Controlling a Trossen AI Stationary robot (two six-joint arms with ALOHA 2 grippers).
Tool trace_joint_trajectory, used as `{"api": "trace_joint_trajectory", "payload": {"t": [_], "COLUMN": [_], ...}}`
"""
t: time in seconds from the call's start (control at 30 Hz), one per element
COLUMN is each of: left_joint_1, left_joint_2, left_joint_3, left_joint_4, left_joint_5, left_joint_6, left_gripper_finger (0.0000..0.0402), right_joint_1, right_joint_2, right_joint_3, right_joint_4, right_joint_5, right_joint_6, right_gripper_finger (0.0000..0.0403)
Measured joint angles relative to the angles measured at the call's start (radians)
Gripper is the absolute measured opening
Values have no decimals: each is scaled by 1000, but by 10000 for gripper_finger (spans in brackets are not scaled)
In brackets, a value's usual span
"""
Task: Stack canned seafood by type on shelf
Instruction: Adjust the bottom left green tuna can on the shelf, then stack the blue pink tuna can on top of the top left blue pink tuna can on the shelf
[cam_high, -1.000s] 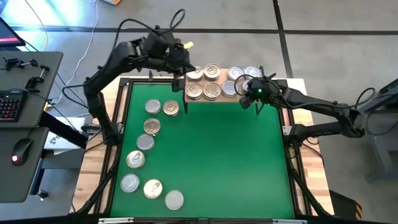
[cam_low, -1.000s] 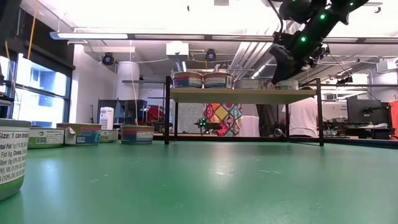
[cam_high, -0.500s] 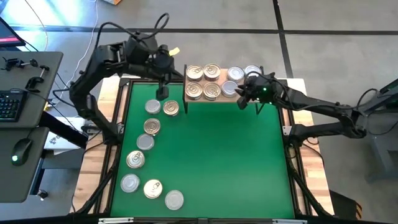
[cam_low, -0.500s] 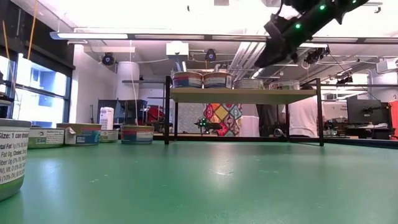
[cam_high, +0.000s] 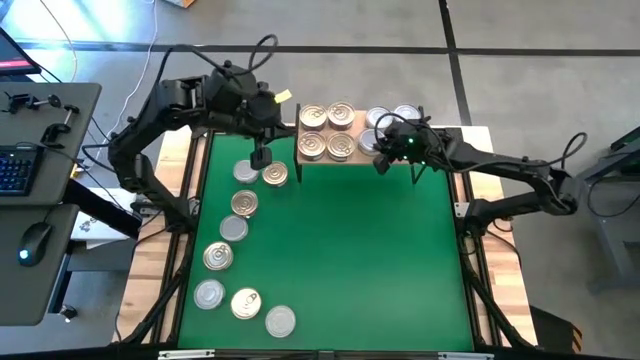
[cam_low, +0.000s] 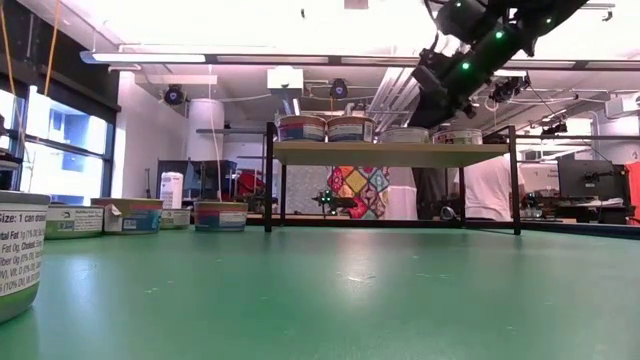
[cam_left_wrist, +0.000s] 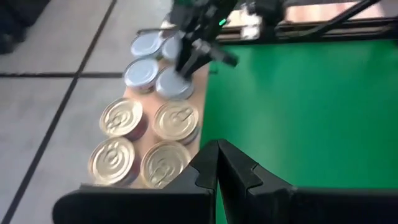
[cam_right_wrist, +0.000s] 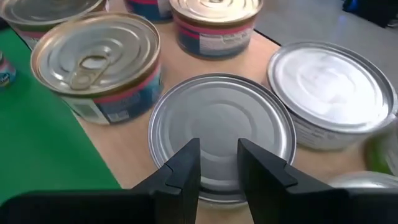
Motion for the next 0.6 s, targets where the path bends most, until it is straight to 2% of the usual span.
{"api": "trace_joint_trajectory", "payload": {"t": [0.2,0.33,0.43,0.6], "left_joint_1": [-5,-5,-6,-94], "left_joint_2": [-150,-279,-372,-502], "left_joint_3": [-292,-518,-671,-938], "left_joint_4": [196,343,386,487], "left_joint_5": [-26,-26,-26,-30], "left_joint_6": [-42,-82,-126,-186], "left_gripper_finger": [0,0,0,0], "right_joint_1": [3,4,21,150], "right_joint_2": [-58,-96,-127,-154], "right_joint_3": [0,0,0,0], "right_joint_4": [-83,-61,-20,82], "right_joint_5": [-1,-9,-8,-11], "right_joint_6": [-26,-38,-59,-71], "right_gripper_finger": [98,98,98,98]}}
